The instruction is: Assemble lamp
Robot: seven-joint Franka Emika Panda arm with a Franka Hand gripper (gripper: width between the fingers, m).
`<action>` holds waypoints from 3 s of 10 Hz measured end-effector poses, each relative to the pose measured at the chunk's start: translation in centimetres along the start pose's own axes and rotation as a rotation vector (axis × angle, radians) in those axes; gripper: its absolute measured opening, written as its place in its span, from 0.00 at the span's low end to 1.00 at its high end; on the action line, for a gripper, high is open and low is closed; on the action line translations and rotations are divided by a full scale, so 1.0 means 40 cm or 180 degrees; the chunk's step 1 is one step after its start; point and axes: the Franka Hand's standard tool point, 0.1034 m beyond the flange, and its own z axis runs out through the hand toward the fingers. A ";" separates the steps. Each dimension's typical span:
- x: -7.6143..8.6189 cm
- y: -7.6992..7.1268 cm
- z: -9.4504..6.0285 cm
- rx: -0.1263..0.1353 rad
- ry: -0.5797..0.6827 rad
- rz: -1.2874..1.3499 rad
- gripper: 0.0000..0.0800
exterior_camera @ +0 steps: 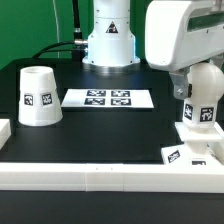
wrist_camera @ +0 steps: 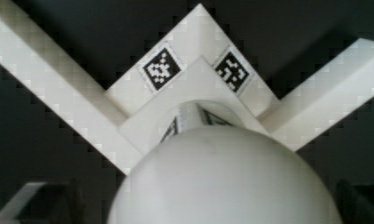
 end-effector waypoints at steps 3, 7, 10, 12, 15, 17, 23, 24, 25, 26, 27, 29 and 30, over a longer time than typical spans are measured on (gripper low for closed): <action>0.004 0.004 -0.002 -0.0107 -0.0074 -0.0915 0.87; 0.013 0.002 0.003 -0.0164 -0.0177 -0.2111 0.87; 0.026 -0.012 0.003 -0.0184 -0.0248 -0.2704 0.87; 0.029 -0.015 0.004 -0.0187 -0.0260 -0.2789 0.82; 0.026 -0.012 0.004 -0.0187 -0.0261 -0.2777 0.72; 0.025 -0.011 0.004 -0.0192 -0.0257 -0.2651 0.72; 0.024 -0.018 0.006 -0.0204 -0.0208 -0.0758 0.72; 0.023 -0.021 0.006 -0.0190 -0.0198 -0.0284 0.72; 0.020 -0.025 0.007 -0.0148 -0.0202 0.0141 0.72; 0.020 -0.027 0.006 -0.0125 -0.0191 0.0512 0.72; 0.020 -0.026 0.006 -0.0134 -0.0183 0.0754 0.72; 0.020 -0.026 0.006 -0.0144 -0.0174 0.1129 0.72; 0.020 -0.026 0.006 -0.0147 -0.0169 0.1321 0.72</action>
Offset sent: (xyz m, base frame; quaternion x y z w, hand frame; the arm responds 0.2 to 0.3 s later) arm 0.0003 0.0087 0.0021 -0.0330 0.0131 -0.2975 0.9541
